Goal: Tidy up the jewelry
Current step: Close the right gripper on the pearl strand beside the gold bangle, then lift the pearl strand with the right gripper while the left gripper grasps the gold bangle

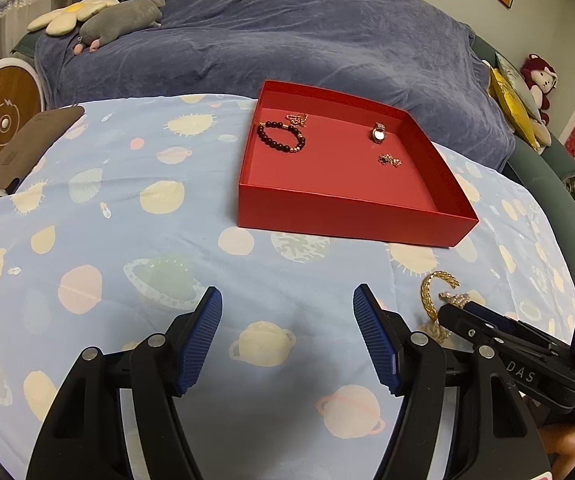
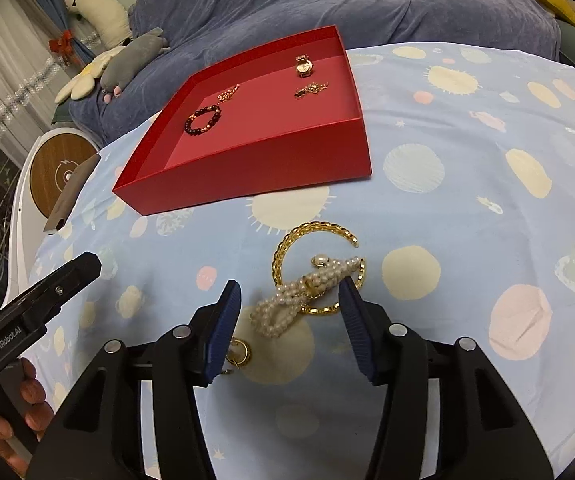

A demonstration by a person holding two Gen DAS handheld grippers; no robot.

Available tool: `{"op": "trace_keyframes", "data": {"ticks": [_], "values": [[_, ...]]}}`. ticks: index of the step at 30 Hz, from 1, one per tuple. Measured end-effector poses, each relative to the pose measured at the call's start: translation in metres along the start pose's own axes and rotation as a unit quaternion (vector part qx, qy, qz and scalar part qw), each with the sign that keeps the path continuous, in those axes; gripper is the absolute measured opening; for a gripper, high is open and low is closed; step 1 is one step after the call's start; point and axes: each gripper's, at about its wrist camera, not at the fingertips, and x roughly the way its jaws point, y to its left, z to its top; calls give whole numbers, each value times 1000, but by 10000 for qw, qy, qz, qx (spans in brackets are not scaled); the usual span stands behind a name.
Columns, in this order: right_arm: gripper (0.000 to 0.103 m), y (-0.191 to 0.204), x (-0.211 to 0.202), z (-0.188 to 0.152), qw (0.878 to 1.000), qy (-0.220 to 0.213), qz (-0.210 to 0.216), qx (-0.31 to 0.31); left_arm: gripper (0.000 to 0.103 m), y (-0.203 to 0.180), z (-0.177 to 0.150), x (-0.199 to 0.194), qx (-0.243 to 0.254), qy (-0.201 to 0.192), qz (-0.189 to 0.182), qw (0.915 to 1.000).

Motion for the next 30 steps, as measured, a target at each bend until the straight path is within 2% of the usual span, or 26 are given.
{"op": "trace_keyframes", "data": {"ticks": [3,5,10,18,26,30], "values": [[44,3,8,1,9999,48,-89,-115,65,0,-1,2,-15,47,-16,10000],[33,1,14,0,9998,127,-78,-100,65,-1,-1,3,-6,56,-16,10000],[17,-8,9,2,9999,78,59,86,65,1,0,4,-72,80,-49,9999],[17,-3,-29,11,9988,-457,124,-124,65,-5,0,7,-7,92,-183,9998],[17,-40,-67,27,9954,-851,-419,135,66,-42,0,17,293,134,-634,9975],[17,-46,-73,27,9949,-887,-436,183,66,-68,1,30,435,177,-782,9958]]}}
